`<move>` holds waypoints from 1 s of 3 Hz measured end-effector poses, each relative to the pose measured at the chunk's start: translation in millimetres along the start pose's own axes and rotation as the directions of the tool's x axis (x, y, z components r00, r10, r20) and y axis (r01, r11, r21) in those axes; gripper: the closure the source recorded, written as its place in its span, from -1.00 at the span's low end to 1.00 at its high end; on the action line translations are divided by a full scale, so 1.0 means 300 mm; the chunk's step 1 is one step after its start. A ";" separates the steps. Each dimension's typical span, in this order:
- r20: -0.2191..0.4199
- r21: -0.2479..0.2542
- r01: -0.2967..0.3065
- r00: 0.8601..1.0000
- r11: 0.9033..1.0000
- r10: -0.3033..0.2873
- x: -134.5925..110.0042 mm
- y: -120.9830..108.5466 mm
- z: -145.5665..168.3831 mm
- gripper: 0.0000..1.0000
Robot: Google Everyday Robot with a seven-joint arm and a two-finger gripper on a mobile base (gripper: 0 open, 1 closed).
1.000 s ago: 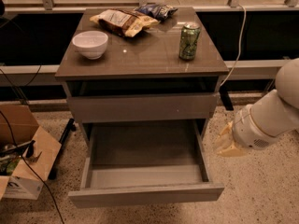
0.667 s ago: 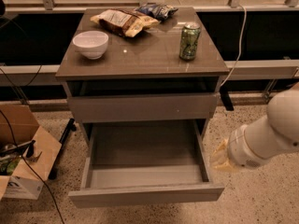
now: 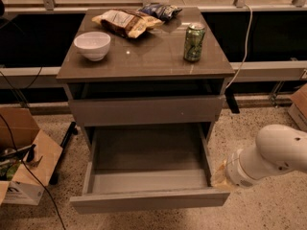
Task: Close middle drawer
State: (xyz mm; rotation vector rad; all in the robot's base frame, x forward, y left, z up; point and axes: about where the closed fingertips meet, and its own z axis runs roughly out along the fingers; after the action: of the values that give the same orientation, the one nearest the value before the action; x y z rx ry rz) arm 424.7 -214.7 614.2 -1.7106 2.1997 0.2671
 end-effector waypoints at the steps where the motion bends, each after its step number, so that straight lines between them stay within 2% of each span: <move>1: 0.000 -0.011 -0.004 1.000 1.000 0.004 0.009 0.005 0.028 1.00; 2: -0.032 -0.008 0.011 0.999 1.000 -0.011 0.004 0.014 0.061 1.00; 3: -0.016 -0.020 -0.011 1.000 1.000 0.011 0.052 0.023 0.168 1.00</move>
Offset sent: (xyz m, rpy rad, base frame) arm -0.0015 0.0124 -0.0275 -0.0733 0.0102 0.0209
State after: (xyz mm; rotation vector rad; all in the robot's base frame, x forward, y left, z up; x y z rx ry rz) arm 422.2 -209.3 561.2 -1.7172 2.2258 0.2804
